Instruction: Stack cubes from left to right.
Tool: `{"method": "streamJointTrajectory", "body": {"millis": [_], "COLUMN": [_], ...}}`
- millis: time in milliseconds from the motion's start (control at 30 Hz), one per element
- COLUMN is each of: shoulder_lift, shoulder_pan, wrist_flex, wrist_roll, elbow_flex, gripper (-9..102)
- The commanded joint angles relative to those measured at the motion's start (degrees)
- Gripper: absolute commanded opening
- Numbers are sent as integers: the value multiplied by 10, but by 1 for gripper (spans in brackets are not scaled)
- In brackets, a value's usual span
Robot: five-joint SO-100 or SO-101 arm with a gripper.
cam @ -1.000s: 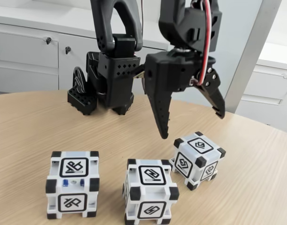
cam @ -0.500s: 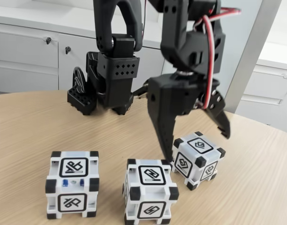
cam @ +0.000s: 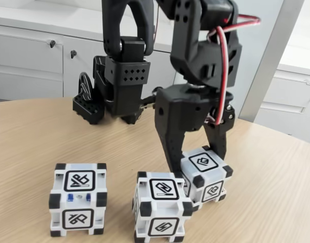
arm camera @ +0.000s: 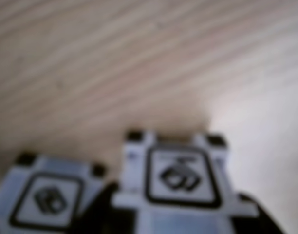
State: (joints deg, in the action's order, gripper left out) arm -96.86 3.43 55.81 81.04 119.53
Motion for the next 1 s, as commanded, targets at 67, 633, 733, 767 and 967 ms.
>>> {"method": "streamJointTrajectory", "body": {"millis": [67,633,733,767,967], "shoulder_lift": [-1,-152,-193,-206,-236], "shoulder_pan": [3,4,4,4,3], "wrist_flex": [-5,-4,0,2,4], "wrist_roll": [-14,-265,-313,-322,-355], "elbow_flex": [-19,-20,-20,-20,-20], "gripper": [20,18,18,18,18]}}
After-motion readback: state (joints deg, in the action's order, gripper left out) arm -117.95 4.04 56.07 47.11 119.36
